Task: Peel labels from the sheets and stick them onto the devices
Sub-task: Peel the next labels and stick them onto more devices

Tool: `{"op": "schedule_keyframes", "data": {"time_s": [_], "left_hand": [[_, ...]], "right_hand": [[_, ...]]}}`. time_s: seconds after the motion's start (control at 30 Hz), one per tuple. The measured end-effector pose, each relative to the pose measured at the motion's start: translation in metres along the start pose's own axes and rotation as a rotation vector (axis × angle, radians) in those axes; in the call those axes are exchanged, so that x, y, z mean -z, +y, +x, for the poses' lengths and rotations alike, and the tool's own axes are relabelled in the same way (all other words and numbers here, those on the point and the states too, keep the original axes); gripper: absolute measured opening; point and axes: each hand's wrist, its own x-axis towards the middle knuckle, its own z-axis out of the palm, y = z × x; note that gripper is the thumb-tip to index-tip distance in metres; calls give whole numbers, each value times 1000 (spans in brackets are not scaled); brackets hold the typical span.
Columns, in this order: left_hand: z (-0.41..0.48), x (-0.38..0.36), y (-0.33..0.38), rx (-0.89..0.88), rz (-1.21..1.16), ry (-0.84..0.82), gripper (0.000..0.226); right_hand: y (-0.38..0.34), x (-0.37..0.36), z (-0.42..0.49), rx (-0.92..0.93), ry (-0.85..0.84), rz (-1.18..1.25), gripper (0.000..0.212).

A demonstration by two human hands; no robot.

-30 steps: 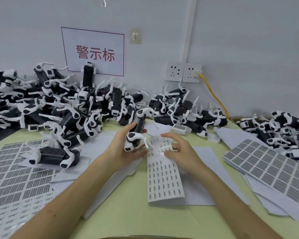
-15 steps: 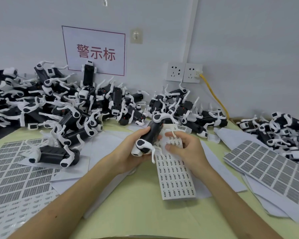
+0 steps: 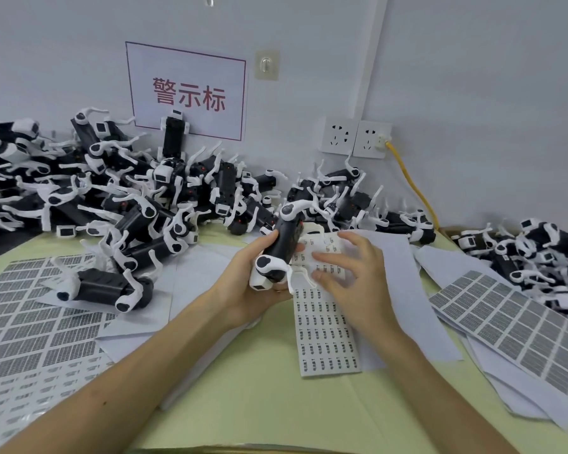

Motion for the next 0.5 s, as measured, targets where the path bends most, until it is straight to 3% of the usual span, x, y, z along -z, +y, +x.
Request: {"op": "schedule_keyframes", "data": {"time_s": [0.27,0.5], "left_hand": [[3,0,-2,14,1,-24,51],[10,9,-5,11,-23,-64,43]], "right_hand": [[-2,2,-1,35,21,53,21],[1,1,-2,16,76,152,18]]}}
